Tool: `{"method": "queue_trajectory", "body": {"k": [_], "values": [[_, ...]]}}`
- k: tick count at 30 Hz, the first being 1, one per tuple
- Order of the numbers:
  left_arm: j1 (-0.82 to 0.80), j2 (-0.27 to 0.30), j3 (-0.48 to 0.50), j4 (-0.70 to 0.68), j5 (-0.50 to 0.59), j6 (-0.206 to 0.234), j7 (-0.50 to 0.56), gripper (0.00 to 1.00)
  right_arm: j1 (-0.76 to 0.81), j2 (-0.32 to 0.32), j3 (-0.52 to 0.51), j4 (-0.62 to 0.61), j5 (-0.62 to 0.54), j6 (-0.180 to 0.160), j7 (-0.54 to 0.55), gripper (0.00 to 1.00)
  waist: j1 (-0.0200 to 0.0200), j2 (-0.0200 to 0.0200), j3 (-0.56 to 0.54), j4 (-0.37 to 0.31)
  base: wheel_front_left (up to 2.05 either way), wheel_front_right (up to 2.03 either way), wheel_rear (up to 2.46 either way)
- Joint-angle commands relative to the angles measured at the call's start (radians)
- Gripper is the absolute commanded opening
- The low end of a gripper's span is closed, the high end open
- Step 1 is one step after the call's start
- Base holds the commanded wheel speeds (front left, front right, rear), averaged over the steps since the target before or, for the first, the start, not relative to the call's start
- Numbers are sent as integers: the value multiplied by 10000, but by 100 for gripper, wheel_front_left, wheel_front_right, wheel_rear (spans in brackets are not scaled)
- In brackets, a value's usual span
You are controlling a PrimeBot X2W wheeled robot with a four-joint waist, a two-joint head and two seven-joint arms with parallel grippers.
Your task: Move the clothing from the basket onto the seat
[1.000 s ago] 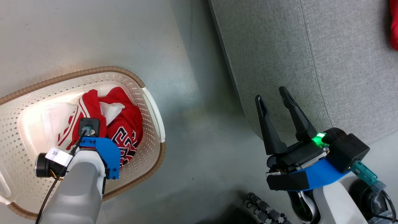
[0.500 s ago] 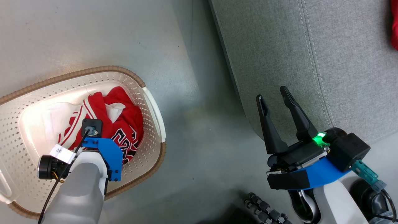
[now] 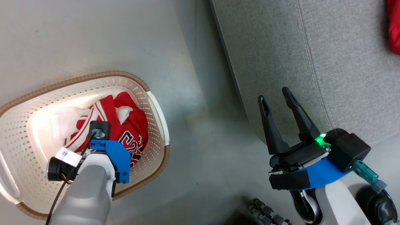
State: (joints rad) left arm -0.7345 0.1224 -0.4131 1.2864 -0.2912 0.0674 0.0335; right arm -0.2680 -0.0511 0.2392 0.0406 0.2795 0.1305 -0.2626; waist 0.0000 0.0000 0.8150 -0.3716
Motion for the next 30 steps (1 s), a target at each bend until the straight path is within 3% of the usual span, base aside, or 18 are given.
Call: {"method": "queue_trajectory", "body": {"k": [1,19,23,30], "values": [[49,0,-34,-2,-32,-46,-51,0,-103,13,-32,3,-78,5,-32,100,0,0,-74,40,0,0,0],[980,-718,-347,-123,-682,-557,-243,0,417,7,-462,443,-976,5,-31,100,0,0,-2760,1291,0,0,0],[1499,-727,-630,-618,-1095,-914,-366,0,654,7,-511,662,-1146,5,-31,100,0,0,-3616,1613,0,0,0],[2184,-719,-1504,-1650,-1943,-1094,-615,0,1147,7,-579,970,-1428,5,-31,100,0,0,-4898,2137,0,0,0]]}}
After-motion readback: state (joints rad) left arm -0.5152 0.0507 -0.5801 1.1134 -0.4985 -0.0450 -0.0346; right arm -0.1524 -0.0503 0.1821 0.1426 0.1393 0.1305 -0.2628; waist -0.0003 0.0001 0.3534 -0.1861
